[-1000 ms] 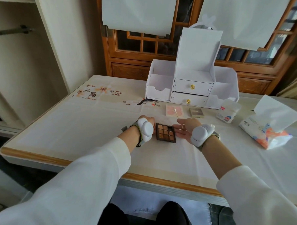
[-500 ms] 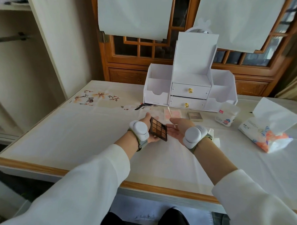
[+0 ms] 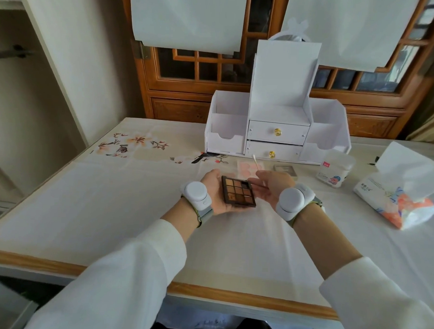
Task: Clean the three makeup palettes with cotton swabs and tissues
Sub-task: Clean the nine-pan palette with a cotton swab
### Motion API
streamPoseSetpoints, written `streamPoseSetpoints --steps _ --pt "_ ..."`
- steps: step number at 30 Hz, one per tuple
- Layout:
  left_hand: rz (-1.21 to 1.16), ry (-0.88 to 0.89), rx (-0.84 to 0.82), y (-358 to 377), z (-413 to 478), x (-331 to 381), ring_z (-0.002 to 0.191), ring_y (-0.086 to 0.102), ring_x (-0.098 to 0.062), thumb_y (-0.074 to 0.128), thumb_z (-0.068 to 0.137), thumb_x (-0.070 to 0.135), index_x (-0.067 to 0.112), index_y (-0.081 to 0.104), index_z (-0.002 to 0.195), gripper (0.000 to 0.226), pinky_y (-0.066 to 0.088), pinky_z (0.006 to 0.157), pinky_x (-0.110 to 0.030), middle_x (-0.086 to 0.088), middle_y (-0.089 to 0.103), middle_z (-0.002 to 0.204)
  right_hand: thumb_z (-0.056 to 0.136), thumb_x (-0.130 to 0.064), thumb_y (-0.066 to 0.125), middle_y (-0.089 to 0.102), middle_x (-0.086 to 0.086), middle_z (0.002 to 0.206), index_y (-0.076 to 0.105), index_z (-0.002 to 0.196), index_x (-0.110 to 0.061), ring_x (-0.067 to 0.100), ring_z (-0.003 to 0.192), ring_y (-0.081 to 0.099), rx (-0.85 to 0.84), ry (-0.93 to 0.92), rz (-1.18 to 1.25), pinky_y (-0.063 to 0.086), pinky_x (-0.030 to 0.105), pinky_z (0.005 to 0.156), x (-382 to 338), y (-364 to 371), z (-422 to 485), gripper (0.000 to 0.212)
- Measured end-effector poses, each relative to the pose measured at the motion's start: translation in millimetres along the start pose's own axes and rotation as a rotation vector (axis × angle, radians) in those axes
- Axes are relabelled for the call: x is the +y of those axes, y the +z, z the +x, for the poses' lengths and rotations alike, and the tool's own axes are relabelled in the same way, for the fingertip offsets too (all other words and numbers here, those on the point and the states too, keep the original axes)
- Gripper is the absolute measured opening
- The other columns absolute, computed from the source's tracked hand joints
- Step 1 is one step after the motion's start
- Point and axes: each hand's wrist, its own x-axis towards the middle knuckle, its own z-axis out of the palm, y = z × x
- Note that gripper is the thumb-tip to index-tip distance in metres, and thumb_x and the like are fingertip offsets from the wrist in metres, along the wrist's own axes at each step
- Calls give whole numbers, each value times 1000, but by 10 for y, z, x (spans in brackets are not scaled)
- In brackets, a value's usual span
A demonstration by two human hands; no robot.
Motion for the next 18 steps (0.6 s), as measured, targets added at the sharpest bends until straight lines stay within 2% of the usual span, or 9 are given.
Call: streamPoseSetpoints --steps 2,3,6,8,10,12,14,16,18 --pt "20 8 -12 -24 30 4 102 55 -37 17 99 35 11 59 95 49 33 94 -58 -16 62 100 93 -7 50 62 20 116 53 112 -1 30 91 62 -6 -8 -9 49 39 90 -3 -27 31 21" --pt "24 10 -21 -43 35 6 98 55 -36 19 97 34 14 61 96 46 33 95 -57 -15 62 101 93 -7 50 63 19 113 53 109 -2 30 92 62 -15 -17 -13 50 37 86 -2 -37 25 18" --pt "5 31 -56 -36 62 22 101 53 -38 24 98 34 21 60 105 39 33 97 -57 -15 61 106 93 -6 48 62 16 104 54 99 -4 24 77 61 -43 -47 -6 52 33 71 -23 -51 56 9" --pt "24 65 -103 2 17 25 99 54 -38 32 98 33 19 65 101 36 35 94 -57 -17 63 104 93 -4 49 62 14 98 55 88 -6 21 70 59 -54 -77 -4 51 29 62 -32 -46 65 8" --pt "40 56 -181 48 -17 34 100 56 -40 38 98 36 11 74 89 44 34 99 -59 -21 68 99 90 -2 53 62 12 89 56 80 -7 21 69 59 -67 -107 1 51 30 62 -32 -53 103 12" --pt "-9 53 -198 86 -36 37 101 56 -42 40 98 38 10 74 87 45 34 100 -62 -24 68 98 86 0 58 61 11 80 59 79 -6 20 66 58 -74 -144 -35 52 29 61 -24 -68 135 9" --pt "-118 98 -169 110 4 33 98 57 -41 35 99 40 17 68 102 40 40 92 -60 -24 64 105 86 -4 60 61 10 75 61 80 -5 17 62 56 -71 -204 -127 51 26 58 -5 -89 169 6" --pt "-162 125 -149 101 84 41 96 59 -38 28 100 47 25 61 120 44 47 85 -54 -25 60 114 87 -10 59 62 6 74 62 77 -10 15 62 57 -9 -321 -258 51 25 60 26 -112 219 10" --pt "-149 133 -135 96 170 32 91 61 -35 23 100 52 26 57 127 51 49 78 -49 -26 60 111 87 -13 58 62 1 69 61 73 -15 14 58 55 81 -446 -352 48 26 56 50 -163 256 15"
